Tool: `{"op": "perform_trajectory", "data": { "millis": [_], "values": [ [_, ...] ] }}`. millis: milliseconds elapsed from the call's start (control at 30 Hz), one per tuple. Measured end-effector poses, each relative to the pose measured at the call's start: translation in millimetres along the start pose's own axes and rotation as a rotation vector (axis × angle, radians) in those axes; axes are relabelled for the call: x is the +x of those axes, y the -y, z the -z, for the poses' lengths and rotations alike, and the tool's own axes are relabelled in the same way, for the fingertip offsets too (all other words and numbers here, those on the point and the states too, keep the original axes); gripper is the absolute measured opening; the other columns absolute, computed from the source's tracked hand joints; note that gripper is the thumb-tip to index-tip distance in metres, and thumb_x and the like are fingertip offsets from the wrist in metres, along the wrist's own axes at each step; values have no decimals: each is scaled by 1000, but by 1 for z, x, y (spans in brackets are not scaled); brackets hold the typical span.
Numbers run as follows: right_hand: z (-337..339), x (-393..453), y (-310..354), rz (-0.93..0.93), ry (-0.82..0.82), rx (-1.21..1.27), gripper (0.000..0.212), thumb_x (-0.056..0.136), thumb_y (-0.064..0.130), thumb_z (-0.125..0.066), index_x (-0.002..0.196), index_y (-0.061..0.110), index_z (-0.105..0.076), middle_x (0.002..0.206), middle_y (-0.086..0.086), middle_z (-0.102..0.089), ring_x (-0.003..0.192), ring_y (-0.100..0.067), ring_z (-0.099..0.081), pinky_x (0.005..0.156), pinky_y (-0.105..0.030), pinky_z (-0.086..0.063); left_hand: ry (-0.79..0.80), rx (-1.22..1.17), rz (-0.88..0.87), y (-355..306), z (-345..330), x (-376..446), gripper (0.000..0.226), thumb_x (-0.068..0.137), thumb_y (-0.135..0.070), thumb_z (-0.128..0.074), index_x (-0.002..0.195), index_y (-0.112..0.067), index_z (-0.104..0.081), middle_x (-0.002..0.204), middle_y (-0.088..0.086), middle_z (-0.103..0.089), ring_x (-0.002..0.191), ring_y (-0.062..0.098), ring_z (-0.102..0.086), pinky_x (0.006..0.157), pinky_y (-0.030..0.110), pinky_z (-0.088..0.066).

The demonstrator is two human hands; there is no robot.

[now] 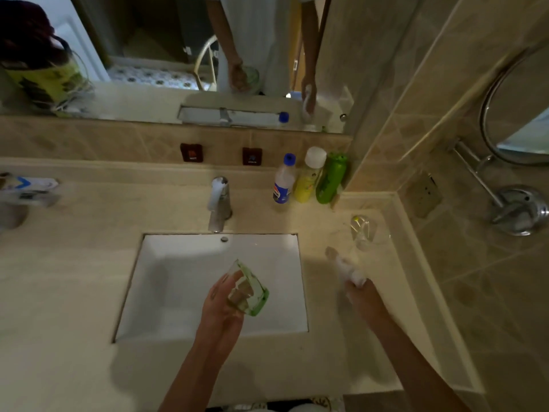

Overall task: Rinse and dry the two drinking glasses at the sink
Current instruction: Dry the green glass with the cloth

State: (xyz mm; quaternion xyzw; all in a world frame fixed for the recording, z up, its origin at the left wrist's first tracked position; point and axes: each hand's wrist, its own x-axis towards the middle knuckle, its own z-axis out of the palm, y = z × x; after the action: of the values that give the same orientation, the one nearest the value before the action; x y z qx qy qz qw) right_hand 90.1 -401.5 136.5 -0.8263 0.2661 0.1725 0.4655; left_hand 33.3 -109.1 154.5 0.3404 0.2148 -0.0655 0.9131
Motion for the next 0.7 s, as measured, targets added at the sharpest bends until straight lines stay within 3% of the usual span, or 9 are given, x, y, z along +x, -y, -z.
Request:
{"op": "perform_trajectory", "data": {
  "millis": [200,267,333,433,500,533,567,600,700],
  "values": [
    [-20,35,-54,486,174,-397,45,93,34,-55,137,31,-56,144,3,-53,133,-17,-50,112,-46,-38,22,-15,10,13,-8,1,58,50,-40,-102,98,-13,-81,103,13,-69,99,28,-66,86,39,-61],
    [-34,39,-81,606,257,-727,67,92,30,-48,155,28,-25,165,6,-9,152,-17,-15,123,-52,-10,28,4,20,17,-7,3,58,48,-41,-102,95,-15,-81,100,12,-69,96,27,-66,83,37,-62],
    [-35,34,-95,623,304,-953,81,91,47,-40,156,29,5,158,13,25,151,-15,16,120,-48,12,8,26,27,20,-8,4,59,48,-42,-102,96,-14,-81,98,12,-69,94,27,-67,83,36,-62],
    [-29,24,-79,576,394,-1005,102,82,77,-35,153,29,21,153,13,37,143,-11,33,118,-45,17,-33,76,51,27,-5,9,61,51,-41,-101,100,-11,-80,101,15,-68,95,28,-68,83,38,-62],
    [-23,24,-54,618,484,-947,93,86,68,-40,157,24,1,162,8,9,150,-14,8,121,-46,0,-77,93,84,32,-1,15,72,57,-37,-100,112,-1,-71,110,22,-63,103,33,-65,86,41,-61],
    [-19,23,-43,625,592,-779,71,92,52,-42,151,19,-23,158,4,-26,147,-16,-25,119,-42,-18,-105,95,102,34,0,17,78,62,-33,-98,121,5,-63,115,26,-61,107,36,-64,88,42,-61],
    [-11,19,-38,734,690,-535,43,96,35,-42,134,16,-45,136,2,-55,125,-11,-56,109,-34,-34,-134,100,122,36,-1,19,83,67,-29,-95,129,9,-56,120,28,-60,111,38,-64,89,43,-60],
    [-12,13,-27,570,771,-281,26,100,25,-42,121,19,-55,118,5,-64,102,2,-65,98,-26,-44,-151,118,148,38,-3,21,86,71,-26,-92,136,10,-49,126,30,-60,114,39,-64,90,44,-60],
    [-12,-16,13,455,357,-28,24,100,27,-53,120,25,-67,119,14,-66,101,12,-62,102,-22,-47,-169,210,193,44,-21,23,82,77,-17,-89,143,3,-44,137,31,-58,120,44,-63,95,51,-57]
  ]
}}
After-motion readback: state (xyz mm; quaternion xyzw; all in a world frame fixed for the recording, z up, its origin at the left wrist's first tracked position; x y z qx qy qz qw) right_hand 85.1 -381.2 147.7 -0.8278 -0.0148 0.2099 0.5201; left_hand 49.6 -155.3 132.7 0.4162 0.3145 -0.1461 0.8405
